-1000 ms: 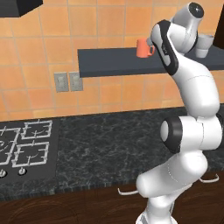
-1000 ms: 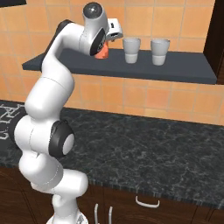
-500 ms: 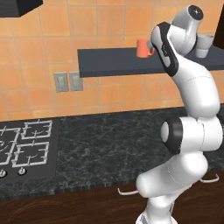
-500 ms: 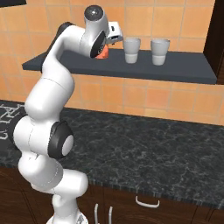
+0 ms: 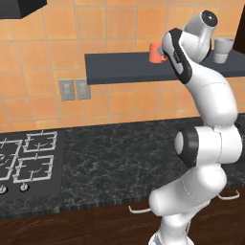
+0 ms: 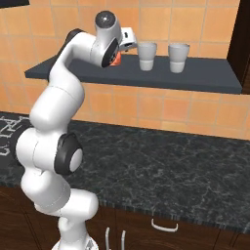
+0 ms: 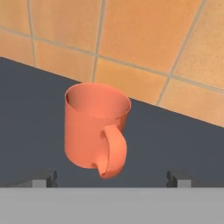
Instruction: Gather all objects into one cabinet and sort the glasses and bowls to opposite sides.
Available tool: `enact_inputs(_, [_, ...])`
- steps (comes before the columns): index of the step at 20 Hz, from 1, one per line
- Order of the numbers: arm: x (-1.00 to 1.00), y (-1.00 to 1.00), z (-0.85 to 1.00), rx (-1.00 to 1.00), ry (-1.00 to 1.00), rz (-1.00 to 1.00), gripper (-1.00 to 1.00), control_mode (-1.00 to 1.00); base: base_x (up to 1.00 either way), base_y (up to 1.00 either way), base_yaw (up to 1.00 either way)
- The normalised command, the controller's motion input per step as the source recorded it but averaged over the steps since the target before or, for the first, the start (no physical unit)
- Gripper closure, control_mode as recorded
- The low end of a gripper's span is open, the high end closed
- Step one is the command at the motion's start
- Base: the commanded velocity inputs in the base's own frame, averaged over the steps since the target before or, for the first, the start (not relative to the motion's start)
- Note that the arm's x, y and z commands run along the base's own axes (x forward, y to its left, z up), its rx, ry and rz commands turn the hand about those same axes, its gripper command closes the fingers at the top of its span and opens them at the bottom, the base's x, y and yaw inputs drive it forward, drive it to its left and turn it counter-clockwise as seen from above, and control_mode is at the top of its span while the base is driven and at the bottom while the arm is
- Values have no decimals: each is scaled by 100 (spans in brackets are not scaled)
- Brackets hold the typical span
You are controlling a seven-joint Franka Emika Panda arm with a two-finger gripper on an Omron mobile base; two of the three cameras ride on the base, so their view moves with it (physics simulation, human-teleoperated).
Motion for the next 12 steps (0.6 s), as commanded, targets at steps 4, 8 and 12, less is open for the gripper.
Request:
enact_inputs(4, [37, 0, -1, 0, 0, 0, -100, -100, 0, 0, 0])
enact_inputs(8, [36, -1, -4, 0, 1, 0, -100, -100, 0, 0, 0])
enact_inputs(12, [35, -13, -8, 0, 2, 0, -100, -100, 0, 0, 0])
